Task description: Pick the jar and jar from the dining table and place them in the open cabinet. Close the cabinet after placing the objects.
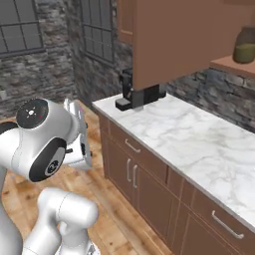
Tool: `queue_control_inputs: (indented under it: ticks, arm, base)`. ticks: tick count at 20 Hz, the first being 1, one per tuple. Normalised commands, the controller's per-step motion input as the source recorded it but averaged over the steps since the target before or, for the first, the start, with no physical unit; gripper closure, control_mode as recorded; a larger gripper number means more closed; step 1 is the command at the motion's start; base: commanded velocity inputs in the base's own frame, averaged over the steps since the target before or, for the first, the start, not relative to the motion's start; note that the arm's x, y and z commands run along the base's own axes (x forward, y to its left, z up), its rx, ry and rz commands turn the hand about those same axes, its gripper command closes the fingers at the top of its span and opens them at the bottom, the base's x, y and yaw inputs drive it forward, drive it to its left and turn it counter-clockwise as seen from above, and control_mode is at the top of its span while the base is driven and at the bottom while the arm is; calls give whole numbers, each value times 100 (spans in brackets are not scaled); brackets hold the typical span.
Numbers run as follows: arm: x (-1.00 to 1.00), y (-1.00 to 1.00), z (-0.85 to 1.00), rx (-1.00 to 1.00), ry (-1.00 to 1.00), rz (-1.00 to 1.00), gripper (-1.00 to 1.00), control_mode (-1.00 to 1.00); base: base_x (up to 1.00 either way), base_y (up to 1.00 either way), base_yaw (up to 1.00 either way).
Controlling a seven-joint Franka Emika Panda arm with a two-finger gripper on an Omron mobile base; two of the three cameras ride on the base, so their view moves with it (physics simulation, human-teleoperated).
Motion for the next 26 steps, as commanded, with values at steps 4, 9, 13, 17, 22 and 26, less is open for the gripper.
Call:
queue_control_inputs:
  ticks: [4,9,13,17,22,26]
  arm:
    - [0,0,0,0,0,0,-100,100]
    - [0,0,0,0,0,0,-100,100]
    - [0,0,0,0,0,0,-100,100]
    - [0,0,0,0,0,0,-100,100]
    - [0,0,0,0,0,0,-100,100]
    - [0,0,0,0,0,0,-100,100]
  base:
    - [-20,0,39]
    - [-15,0,41]
    - [-11,2,42]
    - [-11,0,42]
    - [-9,0,43]
    - [-8,1,43]
